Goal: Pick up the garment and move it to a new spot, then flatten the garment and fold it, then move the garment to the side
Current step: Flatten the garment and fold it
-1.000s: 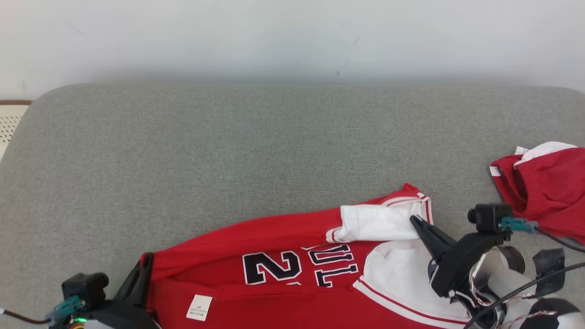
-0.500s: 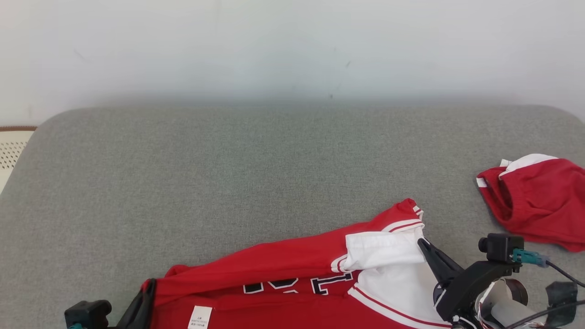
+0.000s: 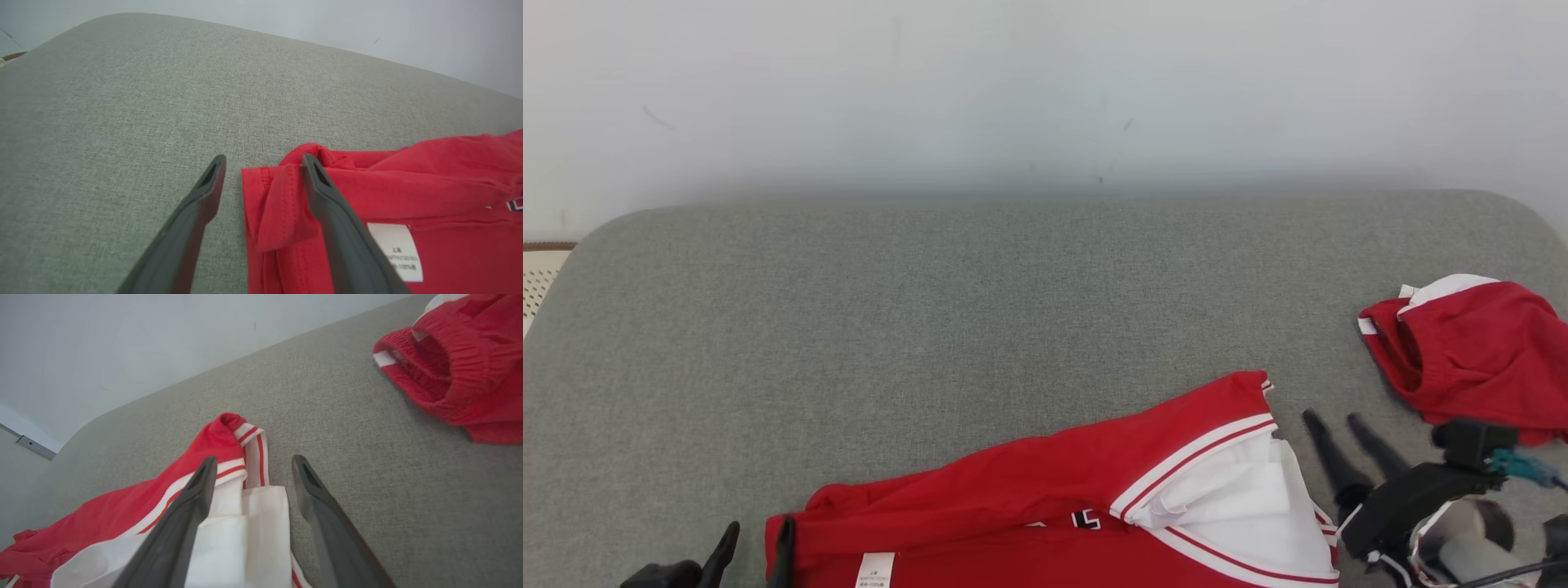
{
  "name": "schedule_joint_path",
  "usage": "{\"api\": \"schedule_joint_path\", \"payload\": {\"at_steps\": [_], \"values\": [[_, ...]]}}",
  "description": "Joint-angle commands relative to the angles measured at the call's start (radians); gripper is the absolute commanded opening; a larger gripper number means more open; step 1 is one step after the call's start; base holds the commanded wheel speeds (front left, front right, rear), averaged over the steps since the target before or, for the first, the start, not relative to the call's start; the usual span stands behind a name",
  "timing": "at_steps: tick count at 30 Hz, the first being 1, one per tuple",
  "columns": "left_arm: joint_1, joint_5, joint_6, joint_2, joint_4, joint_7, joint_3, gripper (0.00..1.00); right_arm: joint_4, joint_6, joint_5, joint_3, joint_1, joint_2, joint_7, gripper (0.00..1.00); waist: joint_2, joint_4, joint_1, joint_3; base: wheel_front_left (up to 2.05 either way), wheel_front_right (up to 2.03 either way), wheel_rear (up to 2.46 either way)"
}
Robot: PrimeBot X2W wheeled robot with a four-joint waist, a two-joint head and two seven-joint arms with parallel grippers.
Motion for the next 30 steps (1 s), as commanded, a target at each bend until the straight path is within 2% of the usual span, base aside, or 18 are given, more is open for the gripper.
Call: {"api": "schedule_joint_path", "payload": {"at_steps": [1, 6, 17, 23, 28, 30], "values": [[0.042, 0.056, 0.028, -0.017, -0.041, -0.001, 0.044, 1.0, 0.012, -0.001, -0.069, -0.081, 0.023, 0.018, -0.005, 1.0, 0.0, -0.001, 0.0, 0.0, 0.0, 0.0, 0.0], [0.115, 0.151, 0.054, -0.067, -0.12, -0.001, 0.131, 1.0, 0.011, -0.001, -0.243, -0.213, 0.084, 0.064, -0.005, 1.0, 0.0, 0.006, 0.0, -0.011, 0.0, 0.0, 0.0], [0.204, 0.246, 0.055, -0.138, -0.214, -0.001, 0.258, 1.0, -0.015, -0.001, -0.446, -0.334, 0.145, 0.162, -0.006, 1.0, 0.0, 0.026, 0.0, -0.042, 0.0, 0.0, 0.0], [0.233, 0.272, 0.042, -0.154, -0.232, -0.001, 0.277, 1.0, -0.043, -0.001, -0.511, -0.277, 0.166, 0.196, -0.006, 1.0, 0.0, 0.051, 0.0, -0.047, 0.0, 0.0, 0.0], [0.232, 0.278, 0.031, -0.161, -0.232, -0.001, 0.28, 1.0, -0.076, -0.001, -0.521, -0.156, 0.171, 0.185, -0.006, 1.0, 0.0, 0.069, 0.0, -0.042, 0.0, 0.0, 0.0], [0.233, 0.279, 0.032, -0.162, -0.235, -0.001, 0.28, 1.0, -0.085, -0.001, -0.513, -0.139, 0.181, 0.178, -0.006, 1.0, 0.0, 0.07, 0.0, -0.039, 0.0, 0.0, 0.0]]}}
